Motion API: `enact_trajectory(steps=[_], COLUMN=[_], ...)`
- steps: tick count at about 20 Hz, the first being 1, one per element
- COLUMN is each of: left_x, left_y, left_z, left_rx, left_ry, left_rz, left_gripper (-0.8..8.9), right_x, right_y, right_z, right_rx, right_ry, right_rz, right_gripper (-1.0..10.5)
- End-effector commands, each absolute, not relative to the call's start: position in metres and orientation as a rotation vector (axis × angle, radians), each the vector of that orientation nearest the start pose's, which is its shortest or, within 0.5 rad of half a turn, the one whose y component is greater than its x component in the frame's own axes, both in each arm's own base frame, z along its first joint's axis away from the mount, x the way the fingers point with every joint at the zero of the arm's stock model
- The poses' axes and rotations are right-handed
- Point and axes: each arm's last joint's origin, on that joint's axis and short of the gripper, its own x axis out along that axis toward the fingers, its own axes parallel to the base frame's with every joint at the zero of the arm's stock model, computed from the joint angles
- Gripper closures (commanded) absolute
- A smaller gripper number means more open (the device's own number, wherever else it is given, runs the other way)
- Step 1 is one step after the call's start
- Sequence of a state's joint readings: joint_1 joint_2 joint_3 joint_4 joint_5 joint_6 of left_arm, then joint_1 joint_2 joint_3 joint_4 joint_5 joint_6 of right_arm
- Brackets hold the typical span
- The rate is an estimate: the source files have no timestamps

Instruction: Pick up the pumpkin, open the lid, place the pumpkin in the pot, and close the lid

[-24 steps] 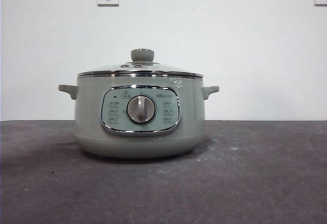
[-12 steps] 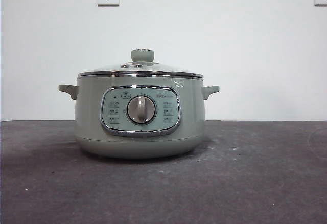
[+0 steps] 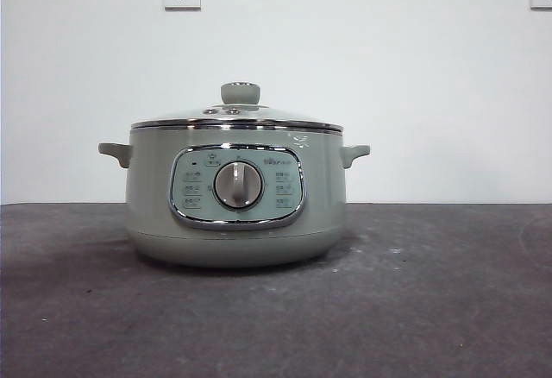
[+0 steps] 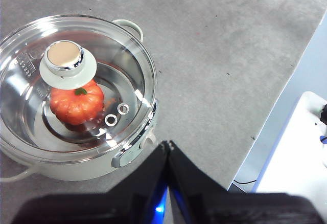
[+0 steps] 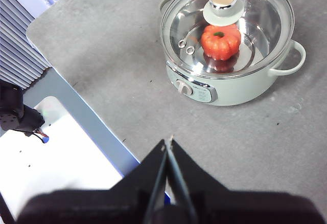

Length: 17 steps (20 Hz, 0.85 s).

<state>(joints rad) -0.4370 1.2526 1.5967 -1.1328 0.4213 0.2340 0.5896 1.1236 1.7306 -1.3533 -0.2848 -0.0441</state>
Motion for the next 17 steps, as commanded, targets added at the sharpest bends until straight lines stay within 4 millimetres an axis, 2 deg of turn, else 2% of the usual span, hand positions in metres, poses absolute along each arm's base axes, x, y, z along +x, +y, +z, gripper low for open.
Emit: enact_trajectory(steps=[1, 10, 14, 17], left_x=[0.189, 0.186, 0.189, 0.194], left_y=[-0.102, -0.100, -0.098, -0.089], left_z=[0.425, 0.422, 0.423, 0.430], left_rx=[0.213, 0.197, 0.217, 0.191], left_ry=[0.723, 0.783, 0.760, 0.686], left_rz=[-0.905, -0.886, -0.850, -0.784], left_gripper=[8.18, 8.18, 8.18, 8.18], right_x=[0.114, 0.114, 0.114, 0.114], right_y=[0.086, 0.086, 0.086, 0.086], right_z=[0.464, 0.464, 0.464, 0.464], right_rx=[-0.153, -0.153, -0.153, -0.153], right_ry=[0.763, 0.763, 0.763, 0.763], right_rz=[0.844, 0.844, 0.844, 0.844], right_gripper=[9.5, 9.5, 9.5, 9.5])
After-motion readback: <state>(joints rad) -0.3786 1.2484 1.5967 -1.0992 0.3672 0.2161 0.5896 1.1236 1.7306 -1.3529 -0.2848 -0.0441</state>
